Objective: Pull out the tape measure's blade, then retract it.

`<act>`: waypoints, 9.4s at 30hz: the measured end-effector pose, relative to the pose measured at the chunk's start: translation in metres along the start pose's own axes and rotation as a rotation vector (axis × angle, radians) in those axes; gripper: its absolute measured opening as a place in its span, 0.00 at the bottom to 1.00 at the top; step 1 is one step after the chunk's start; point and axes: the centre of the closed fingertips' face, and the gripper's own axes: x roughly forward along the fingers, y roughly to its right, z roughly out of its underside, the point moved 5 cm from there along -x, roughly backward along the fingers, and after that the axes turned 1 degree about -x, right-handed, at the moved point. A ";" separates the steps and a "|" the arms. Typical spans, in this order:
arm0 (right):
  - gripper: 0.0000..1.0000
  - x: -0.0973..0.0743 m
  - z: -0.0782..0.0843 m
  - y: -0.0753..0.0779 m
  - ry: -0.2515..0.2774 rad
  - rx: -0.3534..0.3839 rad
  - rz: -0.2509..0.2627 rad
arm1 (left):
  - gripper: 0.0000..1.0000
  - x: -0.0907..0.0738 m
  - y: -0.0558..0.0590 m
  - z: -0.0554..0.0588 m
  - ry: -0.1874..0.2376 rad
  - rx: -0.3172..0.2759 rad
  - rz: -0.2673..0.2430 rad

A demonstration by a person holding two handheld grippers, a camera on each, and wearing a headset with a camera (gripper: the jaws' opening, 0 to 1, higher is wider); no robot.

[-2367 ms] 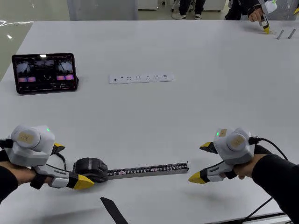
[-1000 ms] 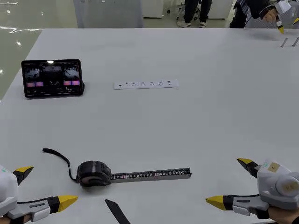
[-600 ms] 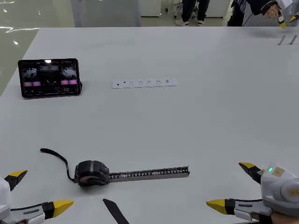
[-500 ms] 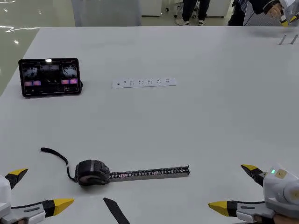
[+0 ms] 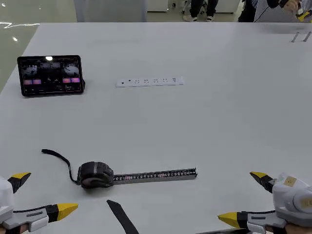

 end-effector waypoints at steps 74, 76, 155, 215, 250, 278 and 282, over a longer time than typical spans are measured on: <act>0.90 0.092 -0.080 0.022 -0.358 -0.536 -0.419 | 0.97 0.090 0.058 -0.034 0.109 -0.220 -0.288; 0.89 0.097 -0.083 0.018 -0.359 -0.565 -0.430 | 0.97 0.092 0.057 -0.039 0.131 -0.211 -0.300; 0.10 0.130 -0.053 0.012 -0.482 -0.654 -0.489 | 0.77 0.105 0.043 -0.013 0.170 -0.284 -0.385; 0.09 0.137 -0.060 0.008 -0.530 -0.514 -0.460 | 0.63 0.110 0.044 -0.013 0.079 -0.294 -0.340; 0.09 0.142 -0.063 0.000 -0.556 -0.572 -0.448 | 0.64 0.111 0.043 -0.013 0.054 -0.310 -0.329; 0.09 0.148 -0.067 -0.006 -0.561 -0.574 -0.445 | 0.64 0.111 0.043 -0.013 0.050 -0.319 -0.321; 0.09 0.149 -0.067 -0.007 -0.563 -0.576 -0.446 | 0.64 0.111 0.043 -0.013 0.049 -0.320 -0.319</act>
